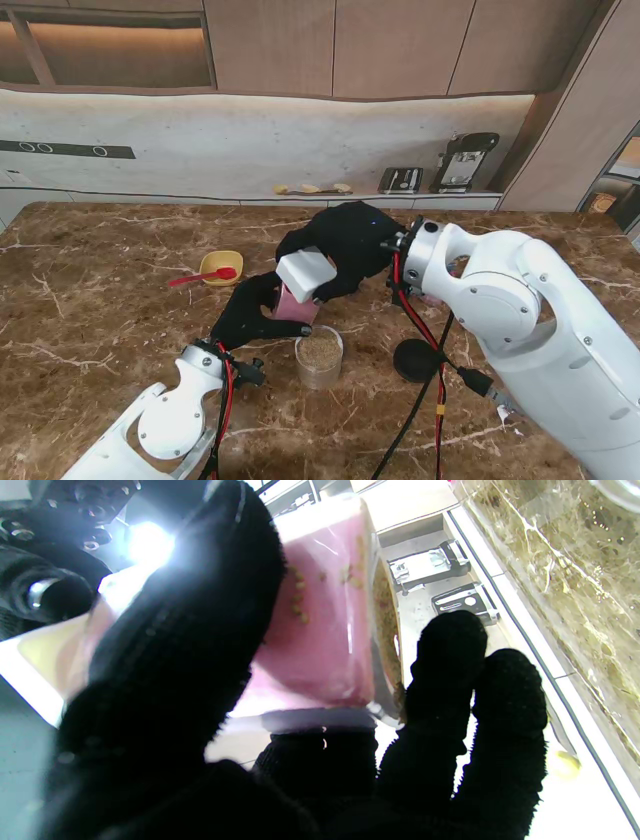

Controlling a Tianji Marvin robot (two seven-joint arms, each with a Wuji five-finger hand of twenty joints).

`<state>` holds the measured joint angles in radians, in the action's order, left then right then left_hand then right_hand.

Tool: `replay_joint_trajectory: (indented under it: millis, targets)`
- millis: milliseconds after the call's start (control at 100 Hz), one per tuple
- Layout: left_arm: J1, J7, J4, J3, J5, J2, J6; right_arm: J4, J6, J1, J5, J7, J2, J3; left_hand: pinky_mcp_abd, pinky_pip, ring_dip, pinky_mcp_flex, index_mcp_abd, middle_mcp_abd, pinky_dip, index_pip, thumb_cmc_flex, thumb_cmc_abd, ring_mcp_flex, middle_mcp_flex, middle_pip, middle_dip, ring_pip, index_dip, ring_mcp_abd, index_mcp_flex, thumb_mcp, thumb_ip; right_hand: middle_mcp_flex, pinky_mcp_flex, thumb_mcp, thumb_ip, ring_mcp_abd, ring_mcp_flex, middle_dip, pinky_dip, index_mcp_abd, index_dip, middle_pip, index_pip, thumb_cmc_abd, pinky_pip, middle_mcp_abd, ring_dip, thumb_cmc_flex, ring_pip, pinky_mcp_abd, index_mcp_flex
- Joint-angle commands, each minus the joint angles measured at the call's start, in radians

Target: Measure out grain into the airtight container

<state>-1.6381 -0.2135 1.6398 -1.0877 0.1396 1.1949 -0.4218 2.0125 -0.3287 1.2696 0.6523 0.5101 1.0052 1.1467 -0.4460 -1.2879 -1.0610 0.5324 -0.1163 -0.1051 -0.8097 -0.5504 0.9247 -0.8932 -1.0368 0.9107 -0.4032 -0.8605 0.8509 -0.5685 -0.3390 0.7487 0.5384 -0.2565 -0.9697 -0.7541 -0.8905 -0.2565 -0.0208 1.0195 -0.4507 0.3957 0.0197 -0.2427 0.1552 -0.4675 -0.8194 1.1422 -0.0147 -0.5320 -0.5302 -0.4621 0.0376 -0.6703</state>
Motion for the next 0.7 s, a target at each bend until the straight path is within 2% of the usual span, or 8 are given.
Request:
replay_joint_trajectory:
  millis: [0,180,420,620,670,690]
  targets:
    - [0.002,-0.002,-0.003,0.002,0.001,0.004,-0.002,0.005,0.023,-0.002,-0.005,0.027,-0.003,-0.006,0.013,-0.034,-0.003,-0.013,0.283,0.163,-0.023,-0.616,0.172,0.485,-0.017,0.184,-0.275,-0.061,0.023,-0.083,0.07,0.381,0.433,0.109,-0.124,0.005,-0.116,0.002,0.001,0.031,-0.038,0.032,0.099,0.031,0.118,-0.173,0.36,0.05,-0.048,-0.022,-0.046,-0.02,0.006,-0.078]
    - [0.003,-0.001,-0.004,0.001,0.002,0.004,-0.002,0.017,0.057,0.003,0.023,0.032,-0.001,-0.008,0.013,-0.034,-0.003,-0.014,0.28,0.161,-0.023,-0.616,0.172,0.485,-0.017,0.184,-0.275,-0.062,0.024,-0.083,0.068,0.382,0.433,0.109,-0.142,-0.008,-0.096,0.019,0.013,0.05,-0.009,0.05,0.062,0.02,0.151,-0.132,0.388,0.086,-0.033,-0.043,0.027,-0.062,0.012,-0.096]
    - [0.005,0.0,-0.004,0.002,0.002,0.003,-0.001,0.035,0.092,0.001,0.053,0.039,0.0,-0.014,0.014,-0.033,-0.004,-0.016,0.283,0.162,-0.023,-0.615,0.172,0.484,-0.015,0.183,-0.275,-0.062,0.024,-0.082,0.068,0.381,0.432,0.108,-0.18,-0.029,-0.085,0.041,0.022,0.08,-0.03,0.059,0.03,-0.009,0.197,-0.1,0.431,0.135,-0.018,-0.066,0.088,-0.124,0.016,-0.136]
    - [0.002,0.0,-0.002,0.0,0.003,0.003,0.0,0.032,0.092,-0.008,0.048,0.039,0.001,-0.014,0.013,-0.034,-0.004,-0.014,0.282,0.161,-0.023,-0.615,0.172,0.485,-0.016,0.184,-0.275,-0.062,0.024,-0.082,0.067,0.382,0.433,0.109,-0.178,-0.015,-0.083,0.032,0.018,0.066,-0.05,0.056,0.023,-0.023,0.211,-0.105,0.409,0.139,-0.022,-0.076,0.045,-0.144,0.02,-0.135]
    - [0.001,0.0,-0.001,-0.001,0.003,0.003,0.0,0.023,0.07,-0.011,0.041,0.03,0.001,-0.013,0.013,-0.034,-0.004,-0.015,0.283,0.162,-0.024,-0.615,0.172,0.485,-0.016,0.184,-0.274,-0.062,0.024,-0.082,0.068,0.381,0.433,0.109,-0.169,0.0,-0.092,0.015,0.007,0.054,-0.047,0.049,0.037,-0.009,0.197,-0.12,0.378,0.114,-0.033,-0.063,-0.001,-0.119,0.02,-0.116]
    - [0.001,0.0,-0.001,-0.002,0.003,0.003,0.0,0.019,0.059,-0.012,0.04,0.024,0.002,-0.012,0.013,-0.034,-0.004,-0.016,0.283,0.162,-0.023,-0.615,0.172,0.485,-0.016,0.184,-0.275,-0.063,0.024,-0.082,0.068,0.381,0.433,0.109,-0.169,-0.001,-0.113,0.009,0.001,0.055,-0.086,0.05,0.046,0.019,0.184,-0.15,0.353,0.108,-0.039,-0.059,-0.03,-0.109,0.018,-0.105]
